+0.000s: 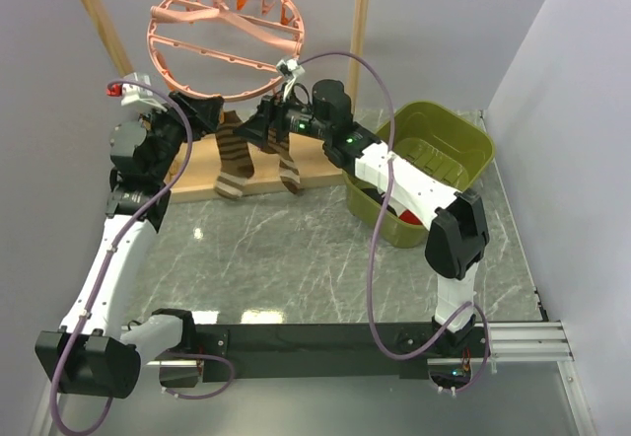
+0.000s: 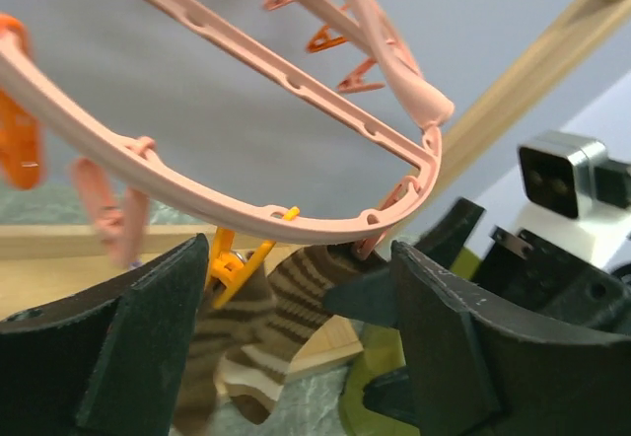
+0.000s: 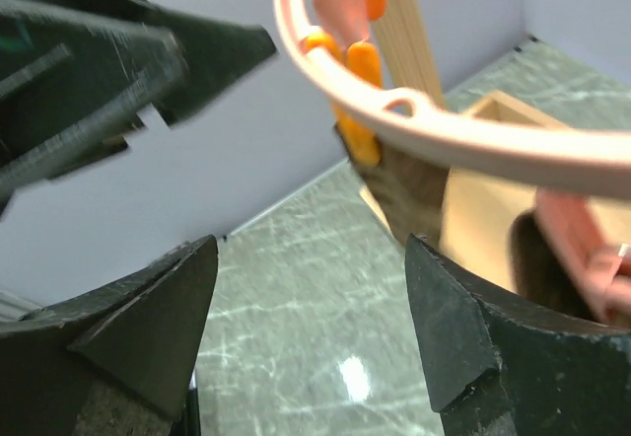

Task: Clip the socks to the hanger
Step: Clamp the sock onto the hanger, then reset both arms

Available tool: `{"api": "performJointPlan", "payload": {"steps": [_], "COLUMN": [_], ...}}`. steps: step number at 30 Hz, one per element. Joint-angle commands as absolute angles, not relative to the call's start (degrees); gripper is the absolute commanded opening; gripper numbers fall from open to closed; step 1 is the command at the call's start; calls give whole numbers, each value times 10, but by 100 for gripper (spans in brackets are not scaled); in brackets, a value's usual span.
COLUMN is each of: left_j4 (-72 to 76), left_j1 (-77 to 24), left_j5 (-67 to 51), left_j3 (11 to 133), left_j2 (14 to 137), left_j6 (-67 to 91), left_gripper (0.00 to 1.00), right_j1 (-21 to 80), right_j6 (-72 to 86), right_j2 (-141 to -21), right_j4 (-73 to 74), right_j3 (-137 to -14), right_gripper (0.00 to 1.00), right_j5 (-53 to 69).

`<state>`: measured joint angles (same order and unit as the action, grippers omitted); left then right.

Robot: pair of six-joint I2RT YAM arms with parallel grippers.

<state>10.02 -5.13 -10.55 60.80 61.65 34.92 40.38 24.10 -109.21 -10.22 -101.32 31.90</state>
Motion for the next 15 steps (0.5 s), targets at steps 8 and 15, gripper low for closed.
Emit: {"api": "performJointPlan", "payload": {"steps": [8, 15], "left_j4": [-14, -61], "left_j1": [-28, -19], "left_j5": [-57, -45], "left_j3": [672, 693], "left_j2": [599, 615], "left_j6": [321, 312], "left_gripper": [88, 90], "right_j1": [405, 377], "right_j6": [184, 191], "right_j2": [-955, -896], "right_j4": [10, 125], "right_j3": [-1033, -1054], "right_gripper": [83, 84], "right_j5": [245, 147]}}
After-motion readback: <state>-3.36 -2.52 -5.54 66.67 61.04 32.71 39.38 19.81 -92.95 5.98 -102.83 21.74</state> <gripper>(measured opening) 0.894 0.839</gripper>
